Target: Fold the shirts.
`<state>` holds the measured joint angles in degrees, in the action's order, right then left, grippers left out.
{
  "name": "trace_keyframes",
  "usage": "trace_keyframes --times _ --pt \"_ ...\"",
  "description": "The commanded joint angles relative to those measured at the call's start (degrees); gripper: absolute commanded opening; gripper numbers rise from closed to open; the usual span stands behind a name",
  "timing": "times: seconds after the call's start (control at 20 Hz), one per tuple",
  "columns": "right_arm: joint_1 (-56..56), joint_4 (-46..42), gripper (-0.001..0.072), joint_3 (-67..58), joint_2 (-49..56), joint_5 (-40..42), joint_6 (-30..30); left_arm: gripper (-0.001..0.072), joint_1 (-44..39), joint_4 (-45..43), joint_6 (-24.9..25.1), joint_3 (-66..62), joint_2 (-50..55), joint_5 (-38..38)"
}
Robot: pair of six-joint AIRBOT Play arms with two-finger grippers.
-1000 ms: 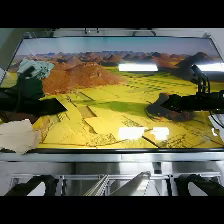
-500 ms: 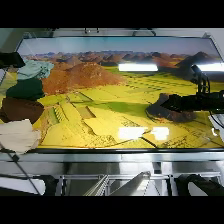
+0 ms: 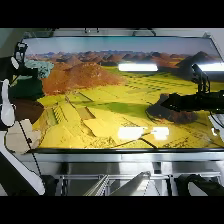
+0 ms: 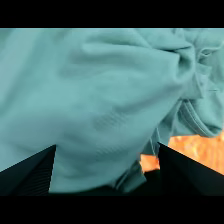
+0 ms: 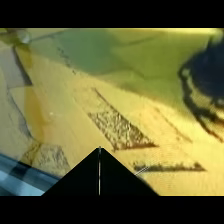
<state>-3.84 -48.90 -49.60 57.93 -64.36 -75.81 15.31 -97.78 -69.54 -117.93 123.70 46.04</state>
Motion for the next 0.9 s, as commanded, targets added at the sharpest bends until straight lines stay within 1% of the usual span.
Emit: trace_keyframes --times 0.0,0.15,0.2,0.25,0.3,0.35,0.4,0.45,0.6,0.7,0.8,0.85 --pt "0.09 0.17 0.0024 0.02 -0.04 -0.13 0.00 0.0720 -0.17 -1.66 0.13 -1.05 4.20 -5.77" --pt "0.46 0.37 0.0024 0.02 -0.04 -0.15 0.00 0.0716 -0.11 -1.62 0.07 1.36 4.22 -9.62" --pt "0.48 0.70 0.0023 0.02 -0.02 -0.15 0.00 0.0649 -0.04 -1.57 0.07 1.66 4.22 -10.19" --pt "0.46 1.20 0.0024 0.02 -0.04 -0.13 0.00 0.0444 -0.04 -1.51 0.07 1.57 4.35 -10.10" --pt "0.46 1.20 0.0024 0.02 -0.02 -0.11 0.00 0.0178 -0.04 -1.53 0.04 1.60 4.39 -9.73" --pt "0.46 1.20 0.0024 0.02 -0.02 -0.11 0.00 0.0050 -0.20 -1.49 -0.31 1.53 4.39 -8.85" --pt "0.46 1.20 0.0024 0.02 -0.02 -0.11 0.00 0.0031 -0.55 -1.42 -1.31 0.70 4.46 -7.56" --pt "0.46 1.20 0.0024 0.02 -0.02 -0.11 0.00 0.0031 -0.87 -0.94 -2.08 -0.17 4.44 -7.37" --pt "0.46 1.20 0.0024 0.02 0.00 -0.13 0.00 0.0030 -2.99 3.43 -1.20 -2.97 2.60 -7.04" --pt "0.46 1.22 0.0024 0.02 0.00 -0.09 0.00 0.0029 -5.16 8.39 1.66 -2.93 -0.24 -5.03" --pt "0.33 1.18 0.0024 0.02 0.00 0.00 0.00 0.0029 -7.50 14.53 5.01 -2.91 -2.97 0.39" --pt "0.33 1.18 0.0023 0.02 0.00 0.00 0.00 0.0028 -9.25 19.12 6.73 -2.91 -4.63 4.02"
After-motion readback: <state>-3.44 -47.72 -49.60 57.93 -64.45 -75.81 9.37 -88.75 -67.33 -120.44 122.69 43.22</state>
